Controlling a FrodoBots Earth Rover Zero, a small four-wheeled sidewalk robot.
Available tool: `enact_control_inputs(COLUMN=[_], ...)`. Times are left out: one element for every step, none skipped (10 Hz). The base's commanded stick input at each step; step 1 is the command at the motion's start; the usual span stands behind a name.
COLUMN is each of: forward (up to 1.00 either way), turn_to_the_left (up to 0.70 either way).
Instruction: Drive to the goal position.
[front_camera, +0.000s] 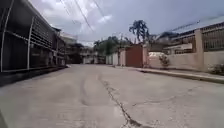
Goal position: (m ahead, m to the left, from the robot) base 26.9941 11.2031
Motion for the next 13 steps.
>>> enact_control_inputs(forward=[1.0,1.0,1.0,1.0,1.0,1.0,1.0,1.0,1.0,1.0,1.0,1.0,1.0], turn_to_the_left=[0.0,0.0,0.0,0.0,0.0,0.0,0.0,0.0,0.0,0.0,0.0,0.0,0.0])
